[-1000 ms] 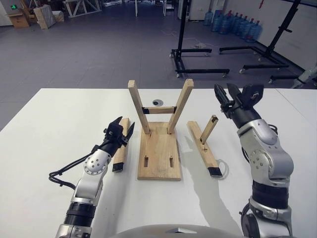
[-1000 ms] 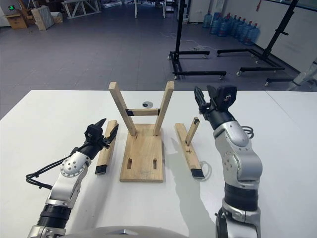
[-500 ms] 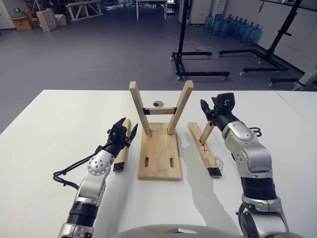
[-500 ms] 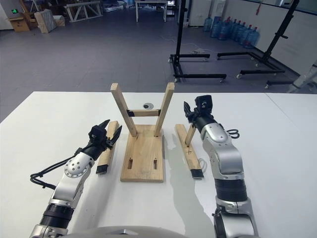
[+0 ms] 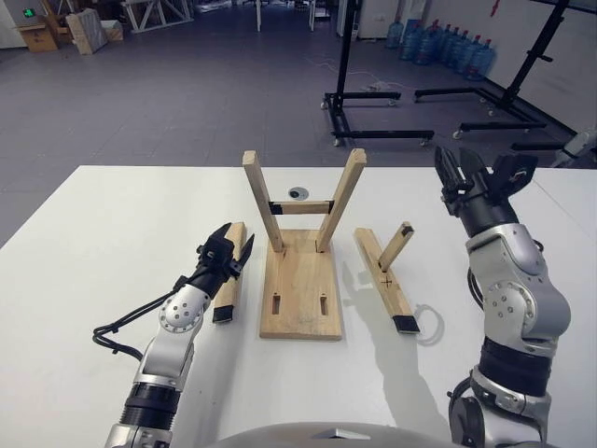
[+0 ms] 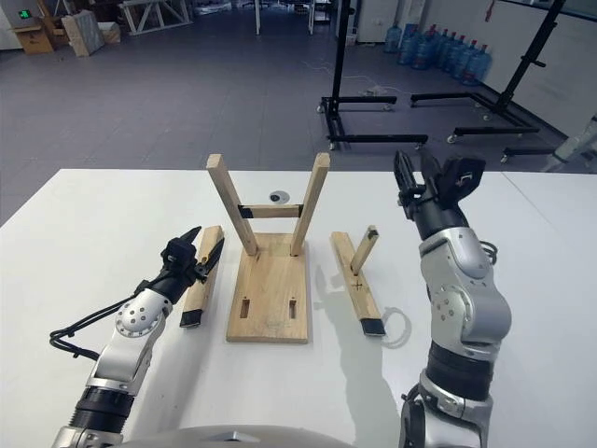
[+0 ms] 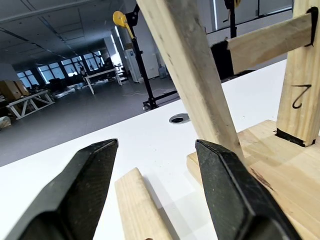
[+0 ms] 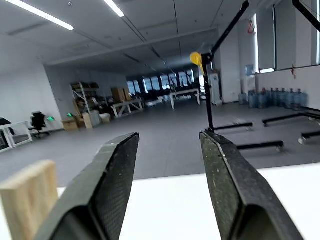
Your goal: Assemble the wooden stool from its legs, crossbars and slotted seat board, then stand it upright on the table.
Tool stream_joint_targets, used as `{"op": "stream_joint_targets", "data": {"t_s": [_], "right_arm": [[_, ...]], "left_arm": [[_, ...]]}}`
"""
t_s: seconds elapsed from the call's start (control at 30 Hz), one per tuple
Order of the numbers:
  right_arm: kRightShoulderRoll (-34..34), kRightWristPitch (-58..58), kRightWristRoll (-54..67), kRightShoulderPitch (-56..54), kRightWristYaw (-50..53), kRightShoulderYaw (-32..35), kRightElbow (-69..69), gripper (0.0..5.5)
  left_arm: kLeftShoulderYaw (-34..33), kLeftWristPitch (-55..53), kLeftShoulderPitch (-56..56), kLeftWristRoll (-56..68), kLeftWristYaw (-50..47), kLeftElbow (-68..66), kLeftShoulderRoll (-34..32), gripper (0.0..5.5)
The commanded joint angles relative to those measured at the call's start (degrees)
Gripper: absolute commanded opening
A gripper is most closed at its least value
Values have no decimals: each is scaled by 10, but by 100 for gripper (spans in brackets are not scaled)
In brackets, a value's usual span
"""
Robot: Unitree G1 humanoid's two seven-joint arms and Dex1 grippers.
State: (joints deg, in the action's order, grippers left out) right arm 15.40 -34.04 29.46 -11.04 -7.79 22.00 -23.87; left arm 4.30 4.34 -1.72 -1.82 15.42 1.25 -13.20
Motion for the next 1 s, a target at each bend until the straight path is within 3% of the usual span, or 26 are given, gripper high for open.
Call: {"op": "stream_joint_targets", "data": {"t_s": [0.03, 0.13, 0.23, 0.4, 0.63, 0.93, 1.0], "right_arm": [[-3, -60, 44, 169, -39, -4, -53, 295], [-2, -94, 73, 253, -46, -6, -102, 336], [27, -120, 57, 277, -55, -49, -119, 374], [49, -150, -13, 247, -21, -141, -91, 374], [31, -143, -111, 244, 30, -222, -57, 374], [50, -190, -113, 228, -11, -223, -22, 215], [47, -200, -111, 219, -14, -217, -11, 203]], "left_arm": [[11, -5, 31, -12, -5, 29, 2, 283], [13, -14, 61, -13, -8, 54, 4, 283], [17, -19, 76, -11, -5, 70, 5, 283], [28, -30, 68, -6, 15, 72, -1, 283], [31, -35, 48, -6, 28, 62, -1, 283], [40, -16, 46, -24, 10, 46, 11, 283], [44, -12, 41, -20, 8, 39, 17, 283]]}}
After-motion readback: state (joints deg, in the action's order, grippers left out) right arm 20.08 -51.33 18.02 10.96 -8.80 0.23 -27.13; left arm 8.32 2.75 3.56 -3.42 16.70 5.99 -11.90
